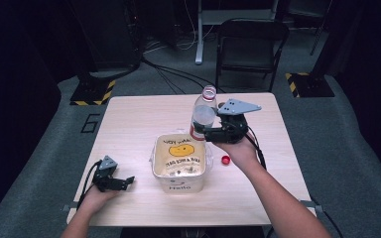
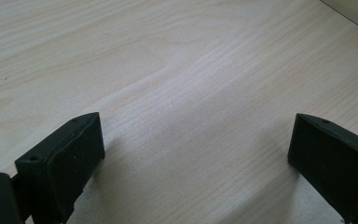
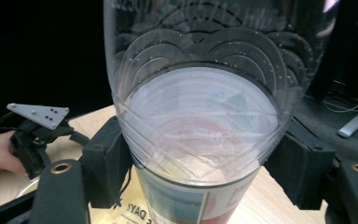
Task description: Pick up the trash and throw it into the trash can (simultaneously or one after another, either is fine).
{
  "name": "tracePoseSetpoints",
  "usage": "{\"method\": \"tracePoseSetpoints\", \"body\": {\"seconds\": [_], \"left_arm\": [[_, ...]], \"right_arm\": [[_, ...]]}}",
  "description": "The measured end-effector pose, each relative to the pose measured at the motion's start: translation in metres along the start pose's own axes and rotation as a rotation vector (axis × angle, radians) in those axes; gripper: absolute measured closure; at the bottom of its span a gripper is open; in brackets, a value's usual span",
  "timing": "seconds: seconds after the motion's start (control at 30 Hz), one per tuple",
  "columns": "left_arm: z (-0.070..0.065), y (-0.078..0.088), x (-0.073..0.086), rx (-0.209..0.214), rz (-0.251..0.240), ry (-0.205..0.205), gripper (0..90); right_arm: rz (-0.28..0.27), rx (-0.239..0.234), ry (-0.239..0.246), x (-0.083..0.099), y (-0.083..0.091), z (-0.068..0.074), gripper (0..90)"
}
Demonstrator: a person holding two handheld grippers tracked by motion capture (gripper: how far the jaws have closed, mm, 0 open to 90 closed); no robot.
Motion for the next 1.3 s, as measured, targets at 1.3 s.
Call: {"method": "tracePoseSetpoints", "body": {"seconds": [1.3], "left_arm": [[0.000, 0.000, 0.000, 0.000, 0.000, 0.000, 3.4]], "right_arm": [[0.130, -0.048, -0.019, 0.050, -0.048, 0.010, 27.4]]}}
Point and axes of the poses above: each handheld gripper's, and its own axes: y roughly backward along the jaws, x roughly out of its underside, z roughly to its left, the point moved 3 cm from there along -y, roughly forward along the jaws, and after that the axes turned 5 degrees about -y, right-handed, at the moved point
